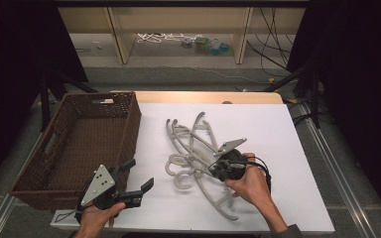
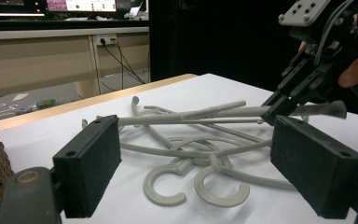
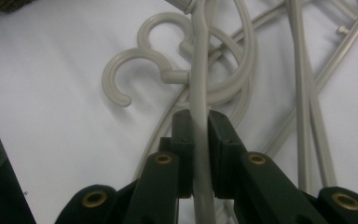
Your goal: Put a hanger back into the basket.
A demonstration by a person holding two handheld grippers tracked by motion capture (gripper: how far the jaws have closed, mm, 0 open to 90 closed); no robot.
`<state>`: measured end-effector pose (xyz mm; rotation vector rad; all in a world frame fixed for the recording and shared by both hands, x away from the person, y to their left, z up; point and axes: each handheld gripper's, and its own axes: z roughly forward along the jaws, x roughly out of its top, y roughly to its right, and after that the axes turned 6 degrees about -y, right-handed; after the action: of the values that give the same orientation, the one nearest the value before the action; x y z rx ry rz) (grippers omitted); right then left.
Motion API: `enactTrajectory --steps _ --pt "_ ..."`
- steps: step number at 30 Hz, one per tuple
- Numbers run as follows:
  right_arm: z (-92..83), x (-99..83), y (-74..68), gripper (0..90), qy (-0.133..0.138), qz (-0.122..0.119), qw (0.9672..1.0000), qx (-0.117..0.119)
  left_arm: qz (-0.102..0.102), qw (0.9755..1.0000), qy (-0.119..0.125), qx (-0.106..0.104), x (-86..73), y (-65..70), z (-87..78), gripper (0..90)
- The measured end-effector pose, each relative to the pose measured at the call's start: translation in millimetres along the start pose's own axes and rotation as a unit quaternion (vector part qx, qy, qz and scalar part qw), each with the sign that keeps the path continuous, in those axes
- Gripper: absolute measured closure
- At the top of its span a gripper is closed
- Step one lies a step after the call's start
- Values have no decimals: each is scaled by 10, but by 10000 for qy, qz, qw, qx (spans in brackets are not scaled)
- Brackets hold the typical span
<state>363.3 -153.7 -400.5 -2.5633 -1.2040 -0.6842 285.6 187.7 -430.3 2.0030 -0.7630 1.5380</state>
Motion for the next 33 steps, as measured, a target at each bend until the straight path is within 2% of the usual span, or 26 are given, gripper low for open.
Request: enactTrajectory --steps 4,5,7,9,10,11,12,14,15,16,17,20,21,22,23,26,28,30,32,33 --pt "-125 -6 31 828 130 -73 9998 124 7 10000 -2 12 2 6 2 160" --pt "-140 -11 41 828 232 -136 9996 58 24 10000 -31 13 -1 9 5 160" --pt "-202 -18 56 828 257 -277 9992 123 112 9999 -4 -1 -6 8 19 160" --pt "-245 -26 58 828 404 -333 9986 104 100 9999 -55 29 -2 22 15 161" --pt "-286 -26 66 828 354 -384 9985 175 182 9998 -70 29 -1 23 19 161" --pt "-311 -32 69 828 415 -388 9982 190 226 9997 -97 29 -5 32 24 161" --pt "-332 -40 65 828 495 -402 9977 231 456 9990 -35 0 5 16 35 161" --pt "-387 -57 56 828 519 -492 9970 283 525 9985 35 -126 12 36 47 158" --pt "-414 -70 40 829 502 -497 9970 327 620 9979 -9 -167 15 54 60 156" --pt "-430 -81 39 828 520 -611 9962 326 741 9970 -76 -200 16 71 77 156" --pt "-454 -96 19 828 527 -573 9963 376 788 9966 -120 -201 15 93 94 157" --pt "-487 -144 -15 828 579 -692 9949 450 830 9961 -156 -245 50 123 162 159" --pt "-510 -161 -23 828 521 -710 9947 537 887 9956 -171 -231 67 128 186 159" --pt "-509 -179 -42 828 579 -695 9945 521 951 9950 -213 -218 83 134 207 159" --pt "-530 -194 -50 828 491 -743 9944 565 1039 9940 -272 -207 99 141 229 162" --pt "-538 -234 -87 828 491 -836 9938 545 1335 9898 -441 -240 140 171 311 200" --pt "-554 -256 -108 828 388 -942 9927 643 1566 9854 -582 -329 158 180 390 205" --pt "-557 -280 -140 828 408 -1005 9918 674 1826 9798 -679 -452 166 186 477 230" --pt "-567 -302 -166 828 389 -1064 9912 688 1836 9782 -764 -591 164 201 553 232" --pt "-582 -310 -174 827 343 -1103 9907 720 1903 9764 -813 -619 161 212 584 235"
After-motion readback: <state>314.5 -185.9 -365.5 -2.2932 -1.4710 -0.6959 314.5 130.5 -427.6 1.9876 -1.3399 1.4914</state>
